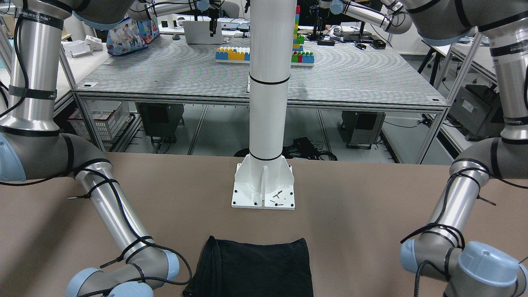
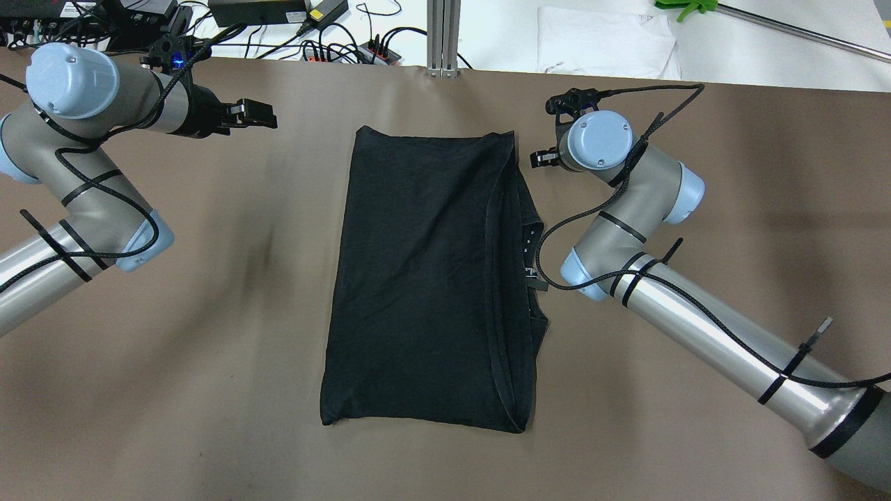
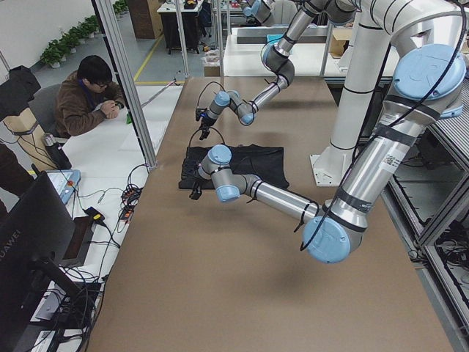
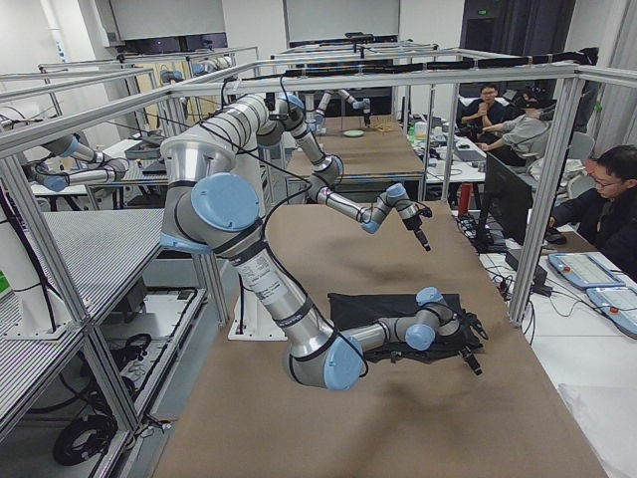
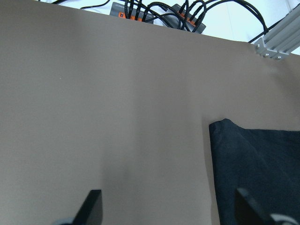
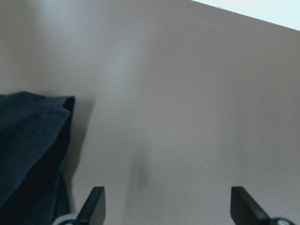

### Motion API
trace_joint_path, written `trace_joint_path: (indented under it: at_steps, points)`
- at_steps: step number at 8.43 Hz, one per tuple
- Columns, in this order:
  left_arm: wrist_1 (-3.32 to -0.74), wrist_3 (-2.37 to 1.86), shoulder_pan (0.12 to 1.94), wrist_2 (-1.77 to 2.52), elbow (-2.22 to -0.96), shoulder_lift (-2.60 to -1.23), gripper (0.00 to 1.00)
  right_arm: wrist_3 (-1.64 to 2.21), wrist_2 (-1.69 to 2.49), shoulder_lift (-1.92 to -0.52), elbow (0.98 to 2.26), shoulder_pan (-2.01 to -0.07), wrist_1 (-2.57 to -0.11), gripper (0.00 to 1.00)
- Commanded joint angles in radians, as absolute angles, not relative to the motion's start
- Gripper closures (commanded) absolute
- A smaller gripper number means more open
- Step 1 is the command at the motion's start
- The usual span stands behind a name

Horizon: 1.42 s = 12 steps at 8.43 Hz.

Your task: Fold clothes

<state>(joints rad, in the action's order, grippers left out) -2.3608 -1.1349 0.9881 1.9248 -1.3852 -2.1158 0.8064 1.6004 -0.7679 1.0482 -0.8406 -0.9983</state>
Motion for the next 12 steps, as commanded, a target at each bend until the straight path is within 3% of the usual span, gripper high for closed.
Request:
trace_joint_path:
  at_steps: [1,4,12]
  points:
    - [-2.359,-1.137,0.988,1.925,-1.381,-2.123,0.00,0.872,1.661,-0.672,1.108,-0.829,-1.141,0.06]
    - [-2.359,-1.140,0.988,1.925,-1.381,-2.126,0.00,1.014,1.605,-0.660,1.108,-0.718,-1.131,0.06]
    - [-2.361,-1.143,0.986,1.922,-1.368,-2.134,0.00,1.002,1.511,-0.692,1.108,-0.667,-1.127,0.05]
